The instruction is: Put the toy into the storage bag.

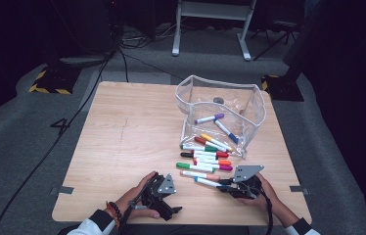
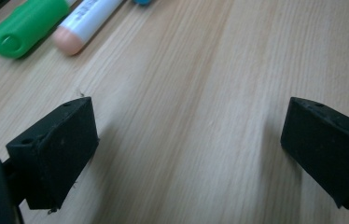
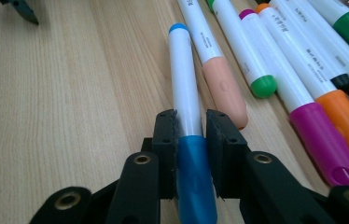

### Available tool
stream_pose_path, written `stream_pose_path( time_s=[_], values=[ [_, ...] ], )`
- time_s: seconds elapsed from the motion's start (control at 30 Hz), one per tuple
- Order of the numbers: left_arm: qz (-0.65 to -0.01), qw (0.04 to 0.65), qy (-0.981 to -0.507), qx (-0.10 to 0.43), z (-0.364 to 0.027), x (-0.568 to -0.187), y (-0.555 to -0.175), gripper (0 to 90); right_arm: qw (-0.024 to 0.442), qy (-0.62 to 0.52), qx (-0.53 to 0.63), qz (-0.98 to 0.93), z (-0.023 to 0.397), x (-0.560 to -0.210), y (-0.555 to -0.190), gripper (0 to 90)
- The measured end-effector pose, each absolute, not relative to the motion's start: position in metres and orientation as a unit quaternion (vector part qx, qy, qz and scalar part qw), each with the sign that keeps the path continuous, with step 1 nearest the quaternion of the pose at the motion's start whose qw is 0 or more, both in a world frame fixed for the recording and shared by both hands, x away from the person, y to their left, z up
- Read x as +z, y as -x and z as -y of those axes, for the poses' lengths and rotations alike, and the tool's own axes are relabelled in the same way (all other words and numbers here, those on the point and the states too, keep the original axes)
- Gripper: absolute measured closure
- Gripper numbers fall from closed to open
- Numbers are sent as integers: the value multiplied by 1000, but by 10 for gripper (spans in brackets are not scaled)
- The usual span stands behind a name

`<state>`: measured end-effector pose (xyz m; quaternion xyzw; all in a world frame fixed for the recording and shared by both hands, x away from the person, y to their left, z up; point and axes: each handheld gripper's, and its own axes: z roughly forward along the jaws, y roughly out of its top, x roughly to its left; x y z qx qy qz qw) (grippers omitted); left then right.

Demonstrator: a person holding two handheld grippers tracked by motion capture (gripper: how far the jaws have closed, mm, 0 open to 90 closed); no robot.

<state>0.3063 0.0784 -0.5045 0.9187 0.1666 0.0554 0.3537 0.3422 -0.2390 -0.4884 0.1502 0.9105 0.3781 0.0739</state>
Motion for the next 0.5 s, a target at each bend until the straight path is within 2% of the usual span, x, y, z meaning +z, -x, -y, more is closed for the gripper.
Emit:
stream_pose_path(
  time_s=[0.5],
  values=[
    [-151, 353, -922, 52, -66, -504, -309, 40, 94, -151, 412, -894, 255, -462, -343, 746]
  ],
)
